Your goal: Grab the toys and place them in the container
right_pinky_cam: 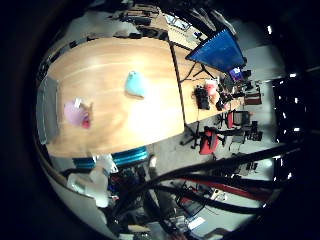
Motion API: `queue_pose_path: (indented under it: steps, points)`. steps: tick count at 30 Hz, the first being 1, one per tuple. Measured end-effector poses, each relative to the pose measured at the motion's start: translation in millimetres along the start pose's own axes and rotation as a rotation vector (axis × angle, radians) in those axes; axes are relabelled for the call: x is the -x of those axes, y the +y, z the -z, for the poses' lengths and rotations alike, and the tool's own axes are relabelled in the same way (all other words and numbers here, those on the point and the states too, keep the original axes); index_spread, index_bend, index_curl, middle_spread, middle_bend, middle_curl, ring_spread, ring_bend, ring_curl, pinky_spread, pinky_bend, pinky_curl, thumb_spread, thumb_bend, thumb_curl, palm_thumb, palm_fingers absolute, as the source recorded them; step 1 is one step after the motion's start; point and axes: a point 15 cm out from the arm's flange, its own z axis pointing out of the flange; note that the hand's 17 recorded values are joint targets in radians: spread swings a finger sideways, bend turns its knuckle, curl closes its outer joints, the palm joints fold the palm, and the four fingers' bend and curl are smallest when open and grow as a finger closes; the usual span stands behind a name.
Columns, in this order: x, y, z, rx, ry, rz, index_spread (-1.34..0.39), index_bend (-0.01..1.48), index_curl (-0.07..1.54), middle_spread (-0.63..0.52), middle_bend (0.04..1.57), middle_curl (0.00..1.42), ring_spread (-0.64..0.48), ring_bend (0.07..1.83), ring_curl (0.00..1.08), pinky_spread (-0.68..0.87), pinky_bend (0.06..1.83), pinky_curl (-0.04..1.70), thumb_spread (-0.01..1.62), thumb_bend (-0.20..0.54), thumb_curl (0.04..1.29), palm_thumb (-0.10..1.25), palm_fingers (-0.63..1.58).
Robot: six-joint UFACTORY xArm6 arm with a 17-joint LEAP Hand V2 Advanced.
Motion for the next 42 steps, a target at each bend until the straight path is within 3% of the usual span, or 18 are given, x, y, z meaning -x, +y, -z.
queue_pose_path:
  steps: [6, 18, 32, 42]
  points:
    - [-3, -4, -5, 0.006, -0.001, -0.001, -0.46, 0.17, 0.31, -0.11, 0.25, 0.38, -0.04, 0.60, 0.20, 0.46, 0.90, 0.00, 0.95, -0.024, 0.28, 0.19, 0.39]
    - [-45, -58, -41, -0.030, 0.026, -0.041, -0.46, 0.17, 0.31, -0.11, 0.26, 0.38, -0.03, 0.62, 0.20, 0.47, 0.90, 0.00, 0.96, -0.026, 0.29, 0.22, 0.37]
    - [-101, -117, -150, 0.042, 0.003, -0.084, -0.44, 0.16, 0.30, -0.09, 0.25, 0.38, -0.02, 0.63, 0.21, 0.45, 0.90, 0.01, 0.96, -0.029, 0.28, 0.23, 0.28]
    - [-152, -110, -225, 0.123, 0.005, -0.142, -0.43, 0.17, 0.30, -0.06, 0.24, 0.38, 0.00, 0.61, 0.21, 0.43, 0.87, 0.02, 0.96, -0.028, 0.28, 0.25, 0.23]
